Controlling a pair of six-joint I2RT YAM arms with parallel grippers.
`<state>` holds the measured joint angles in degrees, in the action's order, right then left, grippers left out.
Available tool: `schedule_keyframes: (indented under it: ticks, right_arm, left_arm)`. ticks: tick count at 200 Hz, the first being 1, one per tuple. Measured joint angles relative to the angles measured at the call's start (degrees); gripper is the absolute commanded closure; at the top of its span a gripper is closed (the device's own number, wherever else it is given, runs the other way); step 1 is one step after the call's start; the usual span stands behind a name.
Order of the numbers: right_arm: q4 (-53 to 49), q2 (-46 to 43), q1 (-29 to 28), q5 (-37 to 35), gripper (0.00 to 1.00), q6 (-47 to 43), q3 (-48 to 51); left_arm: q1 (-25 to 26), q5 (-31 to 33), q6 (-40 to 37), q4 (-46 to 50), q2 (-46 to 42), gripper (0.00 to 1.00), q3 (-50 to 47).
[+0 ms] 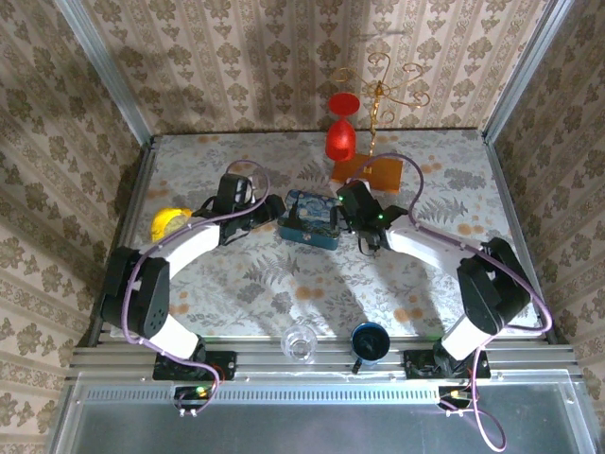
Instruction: Unlock the padlock with the key
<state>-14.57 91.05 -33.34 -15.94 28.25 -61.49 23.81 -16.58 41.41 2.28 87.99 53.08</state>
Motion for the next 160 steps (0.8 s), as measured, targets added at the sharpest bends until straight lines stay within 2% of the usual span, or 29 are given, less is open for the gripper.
schedule_keyframes:
  ticks: [12, 46, 63, 100, 130, 160]
  right_arm:
    - [-1.0, -2.3, 0.2, -1.0, 0.32, -0.3, 0.0]
    - [-2.8, -12.7, 0.9, -5.7, 0.00, -1.5, 2.1]
    - [-2.8, -20.1, 2.3, -8.2, 0.00, -2.2, 6.1]
    - [-1.6, -32.2, 8.9, -11.4, 0.00, -4.2, 16.2]
    - [7.0, -38.5, 10.6, -15.4, 0.00, -9.5, 28.0]
    - [20.6, -43.9, 11.5, -16.7, 0.00, -15.4, 41.2]
  left_arm:
    - [0.0, 0.0, 0.1, 0.0, -1.1, 0.27, -0.4]
    - [-0.2, 3.6, -2.5, 4.4, -8.2, 0.10, -2.0]
    - [-1.0, 8.7, -6.3, 7.7, -14.1, 0.00, -2.3]
    - [-4.9, 23.3, -14.2, 9.7, -26.9, 0.00, -7.2]
    - [-8.4, 32.7, -20.1, 3.1, -35.0, 0.00, -19.2]
    - [-13.4, 36.3, -26.1, -6.6, -37.9, 0.00, -30.1]
